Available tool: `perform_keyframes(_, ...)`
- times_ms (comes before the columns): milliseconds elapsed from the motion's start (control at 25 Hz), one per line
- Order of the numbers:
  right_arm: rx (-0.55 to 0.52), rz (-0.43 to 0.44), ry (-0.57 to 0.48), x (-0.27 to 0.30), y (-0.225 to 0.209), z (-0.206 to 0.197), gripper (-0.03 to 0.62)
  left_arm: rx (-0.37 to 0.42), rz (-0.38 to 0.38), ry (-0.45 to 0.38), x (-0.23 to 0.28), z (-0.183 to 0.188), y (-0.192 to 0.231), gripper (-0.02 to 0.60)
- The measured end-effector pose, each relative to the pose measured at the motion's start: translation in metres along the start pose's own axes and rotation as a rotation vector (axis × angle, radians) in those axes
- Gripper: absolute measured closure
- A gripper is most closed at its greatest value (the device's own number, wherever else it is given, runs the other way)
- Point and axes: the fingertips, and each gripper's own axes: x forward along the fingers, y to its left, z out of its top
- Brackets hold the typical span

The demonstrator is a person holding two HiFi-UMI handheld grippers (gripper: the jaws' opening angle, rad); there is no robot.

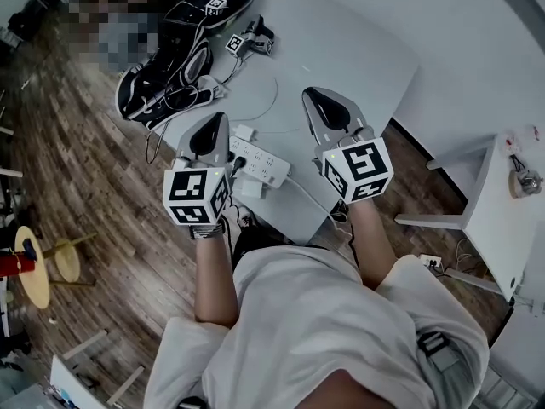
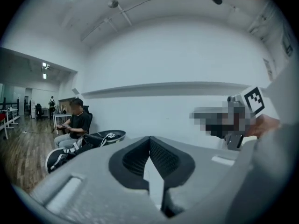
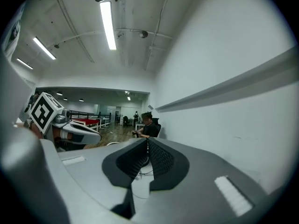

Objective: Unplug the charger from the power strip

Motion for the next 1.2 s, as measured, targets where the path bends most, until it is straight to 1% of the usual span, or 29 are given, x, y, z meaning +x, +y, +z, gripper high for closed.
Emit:
perform_keyframes(80, -0.011, 0.003, -0.029, -0.004, 0.000, 0.018, 0.589, 0.033, 0.008, -0.040, -0.004, 0.019, -0.004, 0.577)
perform_keyframes(240, -0.052, 0.017, -0.087, -0.010, 0.002, 0.054, 0.591, 0.112, 0.033, -0.117, -0.011, 0.057, -0.009, 0.577)
perform_keyframes(360, -0.072, 0.027, -0.127, -0.015, 0.006, 0.073, 0.591, 0.155, 0.047, -0.154, -0.019, 0.076, -0.012, 0.577)
perform_keyframes(480, -0.091, 0.029, -0.150, -0.017, 0.010, 0.084, 0.591, 0.178, 0.061, -0.178, -0.025, 0.088, -0.012, 0.577)
perform_keyframes(680, -0.134, 0.008, -0.159, -0.021, 0.012, 0.093, 0.592, 0.206, 0.062, -0.186, -0.029, 0.095, -0.016, 0.577)
perform_keyframes(1000, -0.124, 0.014, -0.143, -0.021, 0.013, 0.086, 0.592, 0.200, 0.059, -0.178, -0.027, 0.093, -0.021, 0.577)
perform_keyframes(1200, -0.117, 0.020, -0.129, -0.022, 0.013, 0.080, 0.592, 0.214, 0.057, -0.168, -0.026, 0.088, -0.024, 0.577)
